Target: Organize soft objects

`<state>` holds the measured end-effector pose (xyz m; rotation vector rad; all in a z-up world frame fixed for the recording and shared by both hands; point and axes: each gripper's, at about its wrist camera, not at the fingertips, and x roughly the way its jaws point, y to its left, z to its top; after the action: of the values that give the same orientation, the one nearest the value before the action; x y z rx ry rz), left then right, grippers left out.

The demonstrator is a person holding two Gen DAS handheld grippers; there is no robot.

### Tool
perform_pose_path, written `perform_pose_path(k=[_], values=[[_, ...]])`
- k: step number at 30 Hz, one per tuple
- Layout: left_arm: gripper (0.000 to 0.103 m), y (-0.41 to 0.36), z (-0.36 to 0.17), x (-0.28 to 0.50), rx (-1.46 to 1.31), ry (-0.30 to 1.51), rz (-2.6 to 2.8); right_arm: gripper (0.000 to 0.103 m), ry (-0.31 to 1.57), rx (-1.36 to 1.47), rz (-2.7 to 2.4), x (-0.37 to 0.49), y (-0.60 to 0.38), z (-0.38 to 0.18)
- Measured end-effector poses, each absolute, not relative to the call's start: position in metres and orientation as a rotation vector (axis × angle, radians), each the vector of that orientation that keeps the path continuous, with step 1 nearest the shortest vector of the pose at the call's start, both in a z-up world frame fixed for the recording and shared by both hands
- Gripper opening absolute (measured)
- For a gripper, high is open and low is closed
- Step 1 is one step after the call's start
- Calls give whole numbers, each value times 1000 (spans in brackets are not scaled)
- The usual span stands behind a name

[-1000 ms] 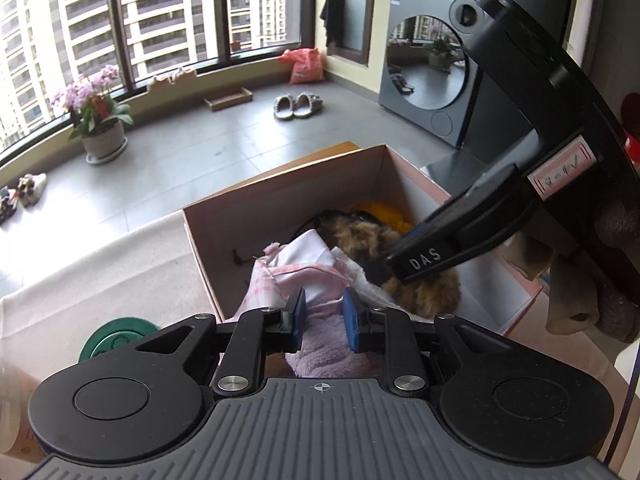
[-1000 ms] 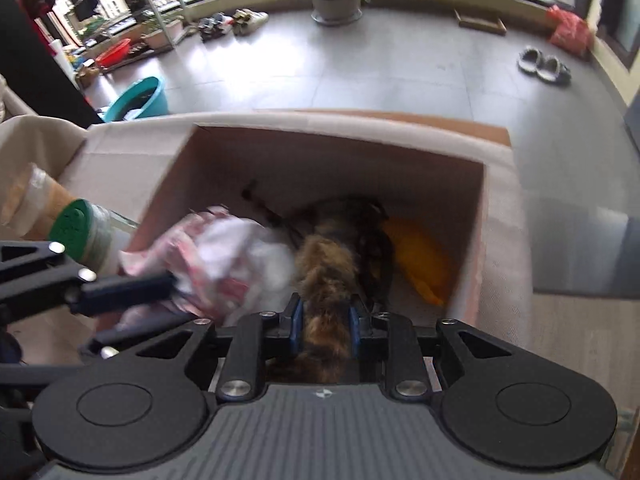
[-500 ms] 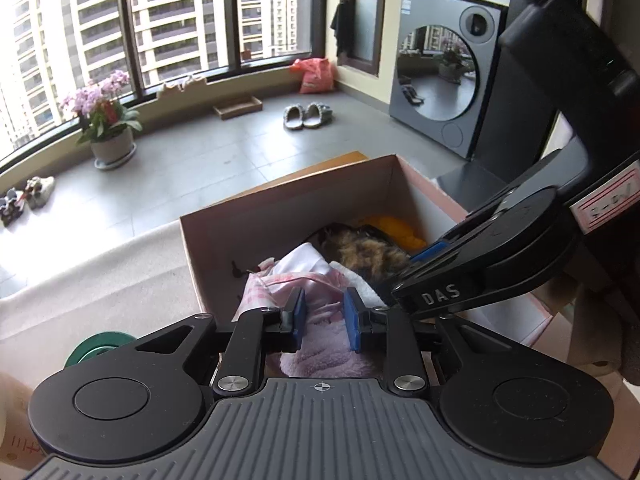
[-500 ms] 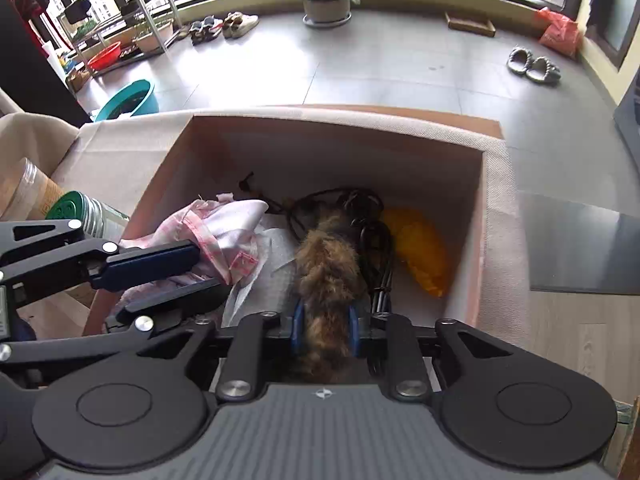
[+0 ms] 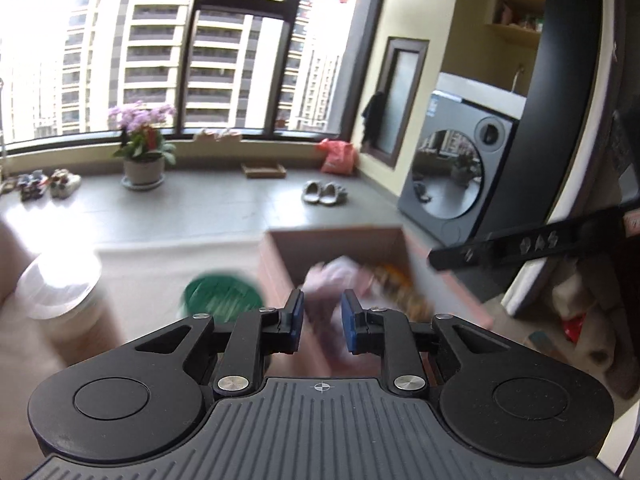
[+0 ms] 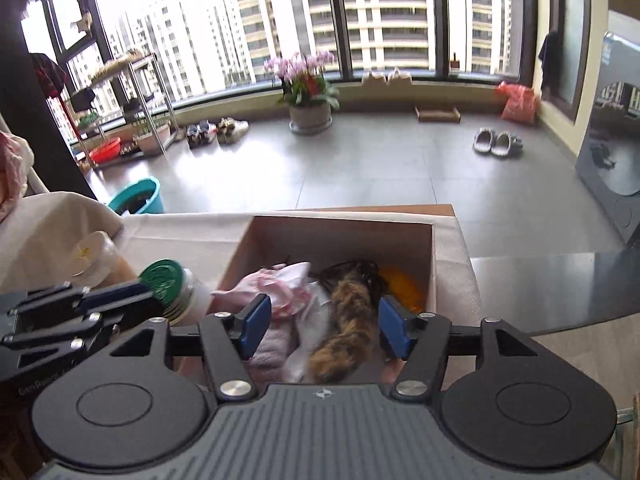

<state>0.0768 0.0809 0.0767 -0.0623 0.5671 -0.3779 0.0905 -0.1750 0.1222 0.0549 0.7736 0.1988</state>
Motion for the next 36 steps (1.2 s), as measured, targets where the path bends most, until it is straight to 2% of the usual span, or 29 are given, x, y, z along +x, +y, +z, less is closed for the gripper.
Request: perform_pose_path(k=[6, 13, 15, 16, 18, 20, 22, 36], values=[[23, 118, 24, 7, -103, 652, -198, 66, 726, 28, 250, 22, -141, 81], [25, 112, -10, 9, -87, 702, -135, 68, 804, -90, 259, 3, -106, 8], [34, 102, -11, 8, -60, 689, -140, 75, 819, -87, 236, 7, -107, -6], [37, 96, -13, 7, -50, 681, -145, 82, 793, -98, 222, 5, -106, -8], [51, 84, -17, 5, -33, 665, -144, 87, 797, -94, 197, 4, -109, -13], [55, 75, -20, 6, -15, 653, -122, 97, 786, -92, 184, 4, -112, -15], [56, 68, -21, 7, 17, 647, -96, 103, 775, -81, 171, 5, -118, -19], [57, 58, -21, 15, 19, 635, -7, 103, 679, -70, 158, -2, -128, -29]])
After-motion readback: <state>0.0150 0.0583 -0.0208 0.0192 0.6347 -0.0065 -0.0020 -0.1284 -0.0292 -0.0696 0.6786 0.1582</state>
